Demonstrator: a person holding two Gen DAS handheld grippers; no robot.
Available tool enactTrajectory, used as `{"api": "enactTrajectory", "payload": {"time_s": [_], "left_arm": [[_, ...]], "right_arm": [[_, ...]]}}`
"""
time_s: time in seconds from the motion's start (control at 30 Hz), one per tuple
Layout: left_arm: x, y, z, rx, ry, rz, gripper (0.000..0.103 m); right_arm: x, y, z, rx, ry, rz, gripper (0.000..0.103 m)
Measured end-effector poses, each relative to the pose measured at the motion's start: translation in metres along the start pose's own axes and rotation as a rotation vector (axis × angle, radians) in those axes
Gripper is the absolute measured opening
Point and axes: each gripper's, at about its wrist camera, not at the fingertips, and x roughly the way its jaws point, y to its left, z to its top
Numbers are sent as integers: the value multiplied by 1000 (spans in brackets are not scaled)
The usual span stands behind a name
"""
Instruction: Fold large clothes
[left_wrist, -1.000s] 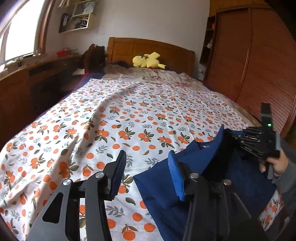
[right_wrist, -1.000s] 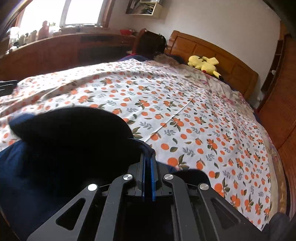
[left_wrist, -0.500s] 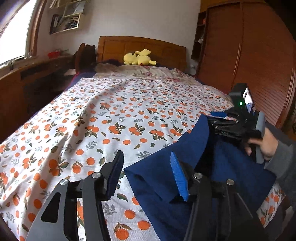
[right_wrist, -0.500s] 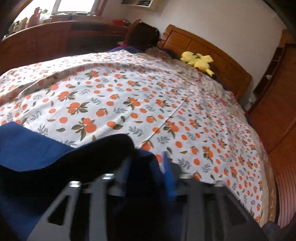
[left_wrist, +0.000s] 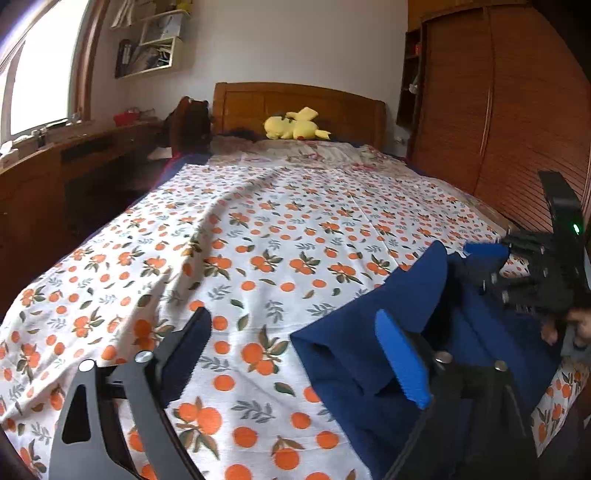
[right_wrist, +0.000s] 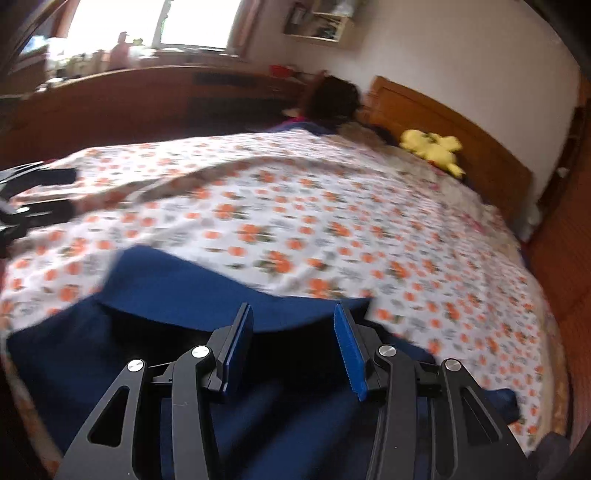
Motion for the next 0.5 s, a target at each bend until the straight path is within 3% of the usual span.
{"api": "enactTrajectory", "payload": {"time_s": [0.2,0.3,0.47,0.5], "left_arm": [[-10,22,-1,-24,-13,38,96],[-13,34,-2,-41,-13,50,96],[-19,45,-3,-60,-17,55,96],[-20,46,-3,-64,-19,53,96]], "right_arm": [[14,62,7,-29,27,161,43],[18,85,10,-33,35,215,59],[35,114,7,-66,106,252,59],[40,115,6,-75,123,243,53]]}}
